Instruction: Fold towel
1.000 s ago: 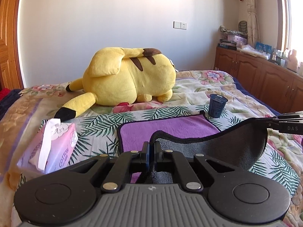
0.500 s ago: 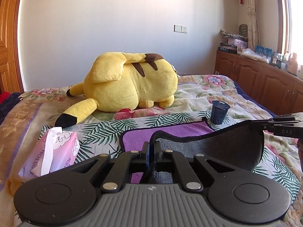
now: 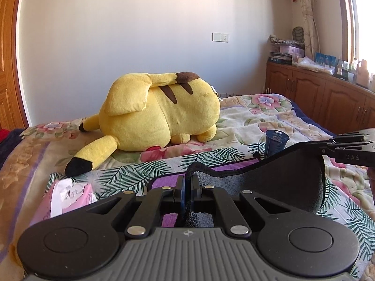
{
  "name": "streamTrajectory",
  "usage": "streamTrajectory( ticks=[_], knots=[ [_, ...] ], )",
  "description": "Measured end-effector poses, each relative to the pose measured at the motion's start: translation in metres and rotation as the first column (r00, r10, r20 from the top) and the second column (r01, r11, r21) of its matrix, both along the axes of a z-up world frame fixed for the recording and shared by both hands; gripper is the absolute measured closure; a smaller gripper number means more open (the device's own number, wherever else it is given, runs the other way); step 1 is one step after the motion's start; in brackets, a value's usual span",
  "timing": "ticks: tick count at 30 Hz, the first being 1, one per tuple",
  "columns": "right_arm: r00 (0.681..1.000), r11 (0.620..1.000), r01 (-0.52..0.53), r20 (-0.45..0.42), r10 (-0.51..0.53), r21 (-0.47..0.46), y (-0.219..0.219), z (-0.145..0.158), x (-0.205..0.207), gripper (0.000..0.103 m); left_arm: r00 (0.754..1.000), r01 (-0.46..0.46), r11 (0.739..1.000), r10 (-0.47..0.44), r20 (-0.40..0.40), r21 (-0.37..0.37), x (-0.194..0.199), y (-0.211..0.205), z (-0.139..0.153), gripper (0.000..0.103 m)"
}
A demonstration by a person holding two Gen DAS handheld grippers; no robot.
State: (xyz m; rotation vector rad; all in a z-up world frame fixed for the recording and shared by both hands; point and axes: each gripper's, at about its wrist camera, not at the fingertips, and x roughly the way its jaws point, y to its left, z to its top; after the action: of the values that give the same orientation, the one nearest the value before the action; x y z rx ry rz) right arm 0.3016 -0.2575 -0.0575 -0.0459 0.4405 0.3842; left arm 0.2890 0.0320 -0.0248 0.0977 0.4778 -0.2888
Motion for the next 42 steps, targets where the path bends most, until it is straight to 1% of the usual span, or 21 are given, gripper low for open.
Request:
streamTrajectory(
  ticks=[5,11,15,19,24,27,32,35,42],
  knots=[
    [1.000,1.000,0.000,0.010,0.000,-0.023,0.002,0.000,0.011,0.099,1.000,0.003,1.000,-0.003,0.007,0.027,0.012,-0.003,0.001,0.103],
    [1.000,0.999,0.004,0.028,-0.002,-0.050,0.003,0.004,0.027,0.099,1.000,-0.012,0.999,0.011,0.011,0.040,0.025,-0.003,0.001,0.103],
    [0.999,0.998,0.007,0.037,-0.004,-0.064,0.003,0.006,0.036,0.099,1.000,-0.024,0.999,0.024,0.013,0.040,0.034,-0.003,0.001,0.103],
    [0.999,0.997,0.014,0.047,-0.011,-0.074,0.003,0.006,0.046,0.099,0.999,-0.040,0.999,0.040,0.013,0.024,0.045,-0.001,0.000,0.103],
    [0.998,0.996,0.029,0.060,-0.024,-0.090,0.003,0.002,0.058,0.099,0.998,-0.056,0.998,0.056,0.017,0.015,0.058,0.002,-0.002,0.103],
    [0.996,0.993,0.052,0.074,-0.045,-0.107,0.003,-0.003,0.065,0.099,0.997,-0.077,0.997,0.077,0.004,-0.010,0.068,0.007,-0.008,0.103],
    [0.995,0.990,0.073,0.076,-0.065,-0.118,0.000,-0.013,0.077,0.099,0.994,-0.105,0.995,0.105,-0.008,-0.003,0.085,0.011,-0.021,0.103],
    [0.997,0.991,0.072,0.046,-0.067,-0.115,-0.001,-0.021,0.088,0.099,0.993,-0.115,0.993,0.115,-0.036,-0.007,0.097,0.014,-0.031,0.103],
    [0.997,0.988,0.080,0.028,-0.077,-0.135,0.004,-0.042,0.101,0.099,0.991,-0.112,0.993,0.115,-0.071,0.048,0.123,0.007,-0.055,0.103]
  ],
)
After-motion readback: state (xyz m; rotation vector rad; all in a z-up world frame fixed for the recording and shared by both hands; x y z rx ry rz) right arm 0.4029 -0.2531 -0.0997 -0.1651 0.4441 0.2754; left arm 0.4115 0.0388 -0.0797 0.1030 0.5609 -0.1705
